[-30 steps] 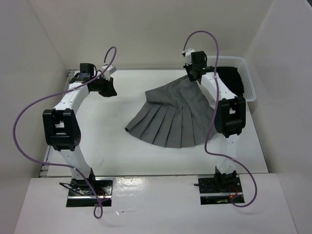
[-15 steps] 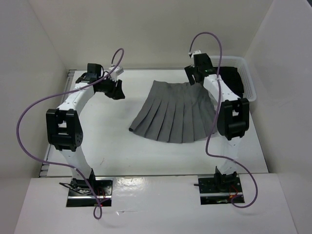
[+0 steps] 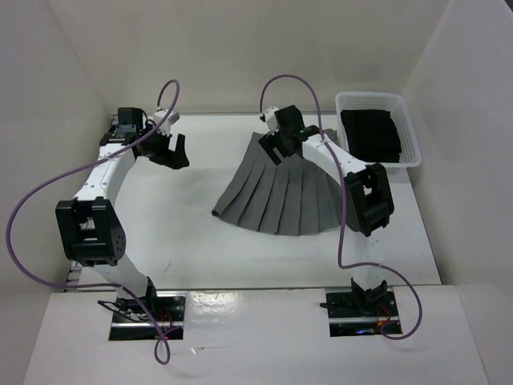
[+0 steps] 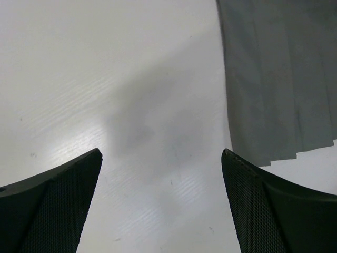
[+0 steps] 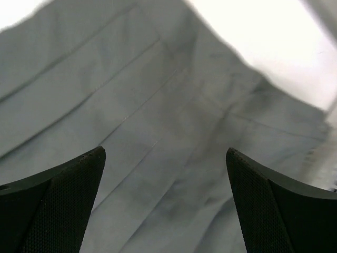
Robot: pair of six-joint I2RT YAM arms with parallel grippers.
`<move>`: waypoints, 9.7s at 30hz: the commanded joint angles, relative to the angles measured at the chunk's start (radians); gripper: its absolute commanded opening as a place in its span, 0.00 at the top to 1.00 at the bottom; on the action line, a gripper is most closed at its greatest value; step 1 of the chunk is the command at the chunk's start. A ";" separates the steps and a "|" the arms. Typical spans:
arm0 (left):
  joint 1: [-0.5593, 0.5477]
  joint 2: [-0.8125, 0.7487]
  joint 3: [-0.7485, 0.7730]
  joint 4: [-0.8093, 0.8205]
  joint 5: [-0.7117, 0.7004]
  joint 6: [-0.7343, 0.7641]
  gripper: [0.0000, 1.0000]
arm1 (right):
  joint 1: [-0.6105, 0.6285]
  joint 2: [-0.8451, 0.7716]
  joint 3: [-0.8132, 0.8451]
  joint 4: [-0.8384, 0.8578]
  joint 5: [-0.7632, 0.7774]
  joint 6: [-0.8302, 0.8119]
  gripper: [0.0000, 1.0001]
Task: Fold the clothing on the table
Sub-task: Flatten the skirt out
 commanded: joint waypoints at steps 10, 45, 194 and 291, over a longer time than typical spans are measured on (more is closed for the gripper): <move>0.084 -0.142 -0.098 -0.080 -0.089 -0.021 0.00 | -0.025 0.111 0.022 -0.050 -0.087 -0.003 0.01; 0.123 -0.113 -0.079 -0.167 -0.287 -0.039 0.00 | 0.030 0.737 1.025 -0.798 -0.310 0.089 0.01; 0.341 -0.306 -0.240 -0.261 -0.152 0.039 0.00 | 0.097 0.657 1.026 -0.662 -0.122 0.218 0.01; 0.259 -0.259 -0.269 -0.241 -0.049 0.025 0.00 | 0.000 -0.208 -0.423 -0.340 -0.518 0.107 0.26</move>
